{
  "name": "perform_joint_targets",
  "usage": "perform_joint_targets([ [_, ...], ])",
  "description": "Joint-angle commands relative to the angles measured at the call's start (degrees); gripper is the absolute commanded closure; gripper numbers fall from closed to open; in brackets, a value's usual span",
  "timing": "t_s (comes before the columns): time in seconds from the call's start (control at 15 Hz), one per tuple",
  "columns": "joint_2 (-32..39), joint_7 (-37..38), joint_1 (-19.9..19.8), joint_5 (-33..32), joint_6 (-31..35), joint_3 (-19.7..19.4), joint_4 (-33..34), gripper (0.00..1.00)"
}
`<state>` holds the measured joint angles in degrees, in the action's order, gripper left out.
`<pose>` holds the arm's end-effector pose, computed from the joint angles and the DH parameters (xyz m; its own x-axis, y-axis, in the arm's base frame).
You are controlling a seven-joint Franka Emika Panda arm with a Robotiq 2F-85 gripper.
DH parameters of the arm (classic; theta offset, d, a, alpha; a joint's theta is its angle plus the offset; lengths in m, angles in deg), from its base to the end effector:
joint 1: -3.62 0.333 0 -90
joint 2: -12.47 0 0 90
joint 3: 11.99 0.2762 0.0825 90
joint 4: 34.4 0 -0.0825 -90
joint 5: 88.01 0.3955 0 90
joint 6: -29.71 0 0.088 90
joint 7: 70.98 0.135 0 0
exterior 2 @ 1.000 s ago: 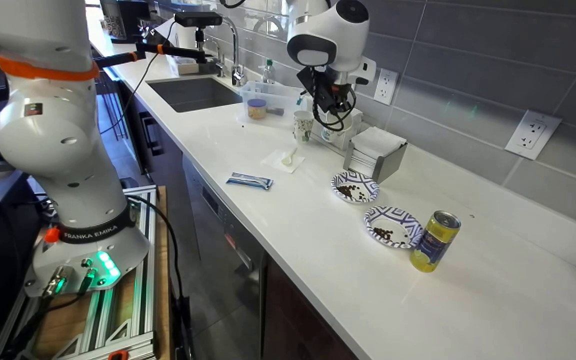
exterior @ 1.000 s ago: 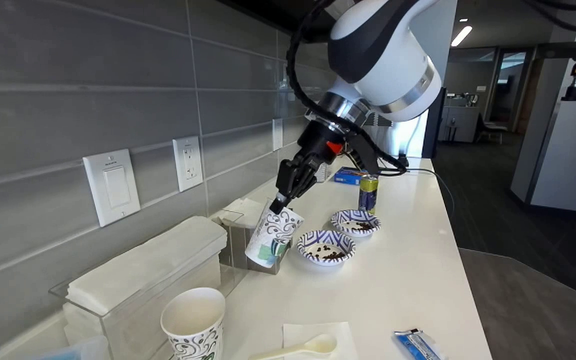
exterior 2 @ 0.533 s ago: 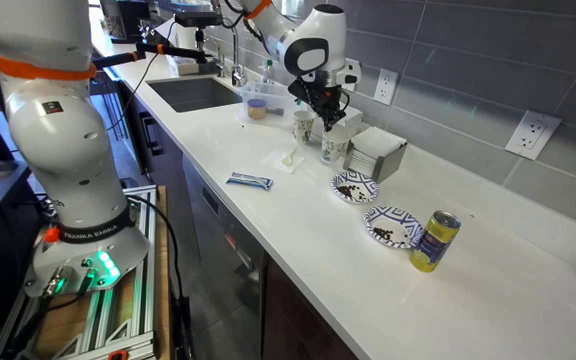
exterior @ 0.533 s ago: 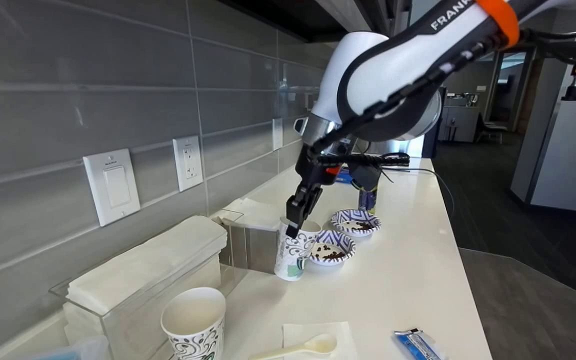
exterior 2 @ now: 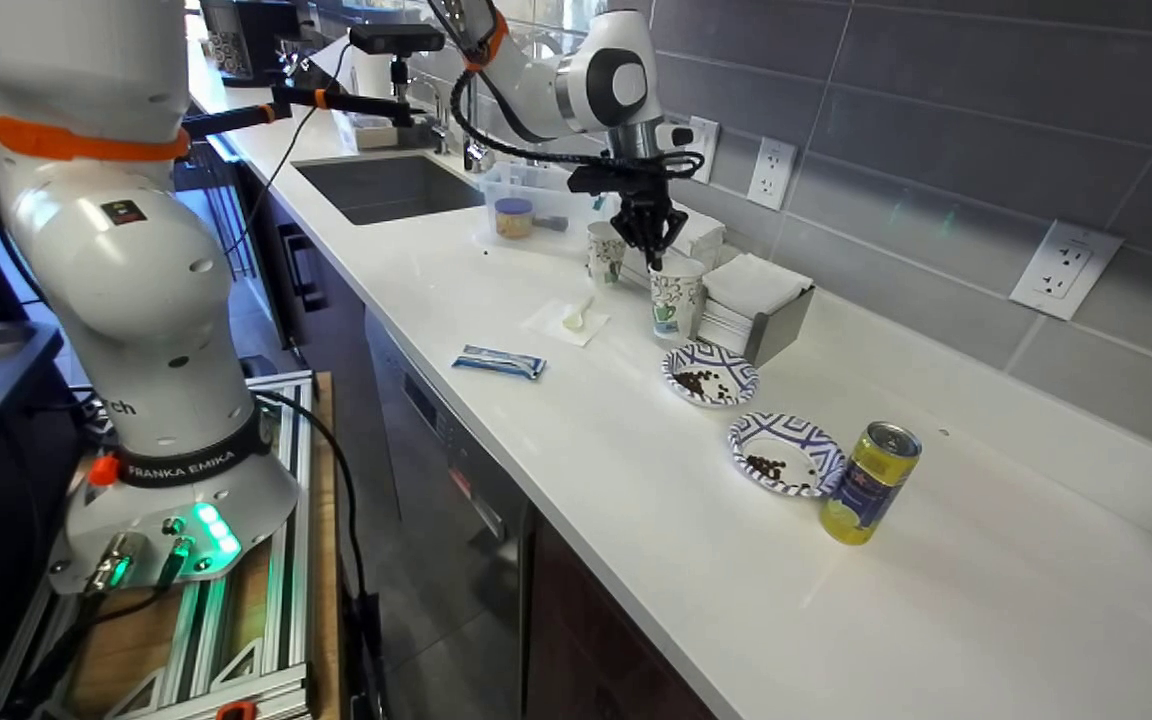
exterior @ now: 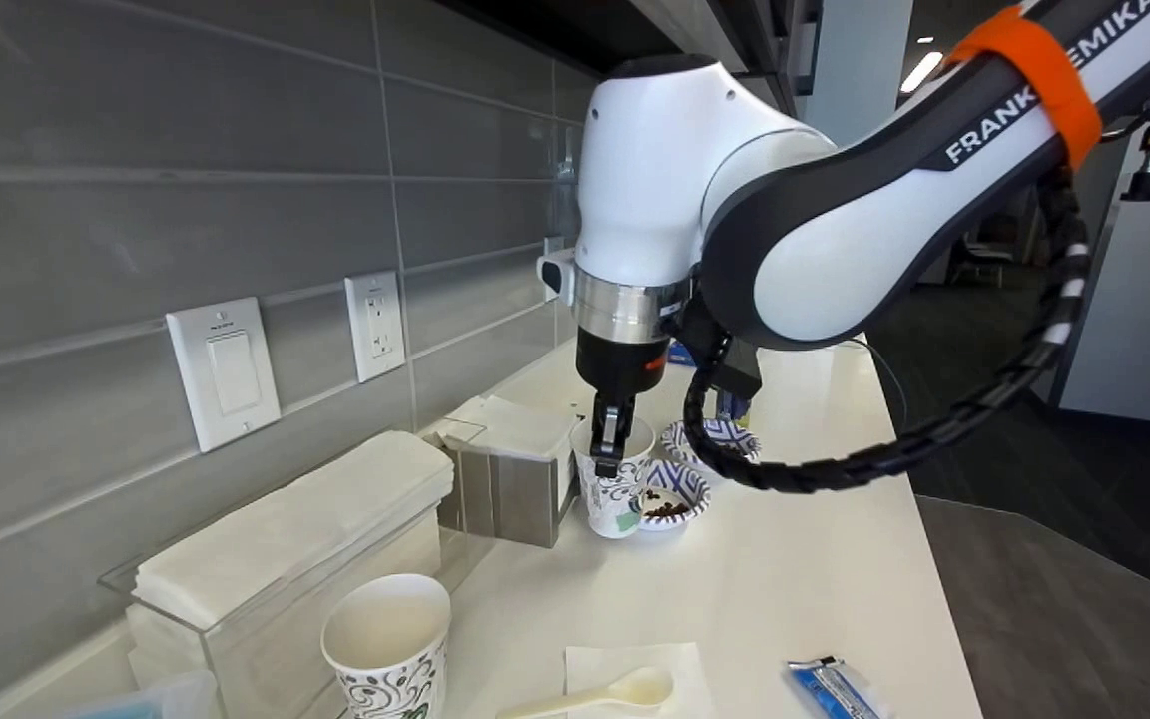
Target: Pour the beans out of the cup
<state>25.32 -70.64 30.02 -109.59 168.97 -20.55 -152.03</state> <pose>0.5782 0.1781 0.2728 0.8221 0.5591 0.1071 0.5066 -0.8044 0.3103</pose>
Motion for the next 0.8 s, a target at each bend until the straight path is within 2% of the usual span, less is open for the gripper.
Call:
perform_joint_targets([
  [0.0,-0.8,-4.8,-4.9,-5.2,-5.9,8.2,1.2,0.99],
  [0.13,-1.2,-9.4,-7.3,-2.3,-3.8,11.8,0.7,0.99],
  [0.2,-0.5,-5.1,-7.6,-3.8,-4.2,11.9,1.1,0.96],
  [0.33,-0.8,-6.9,-8.3,-3.6,-4.2,13.4,1.1,0.96],
  [0.6,-0.8,-7.9,-8.9,-3.6,-4.2,13.7,1.1,0.99],
  [0.73,0.8,-10.3,-9.5,-4.2,-0.8,14.7,2.5,0.99],
])
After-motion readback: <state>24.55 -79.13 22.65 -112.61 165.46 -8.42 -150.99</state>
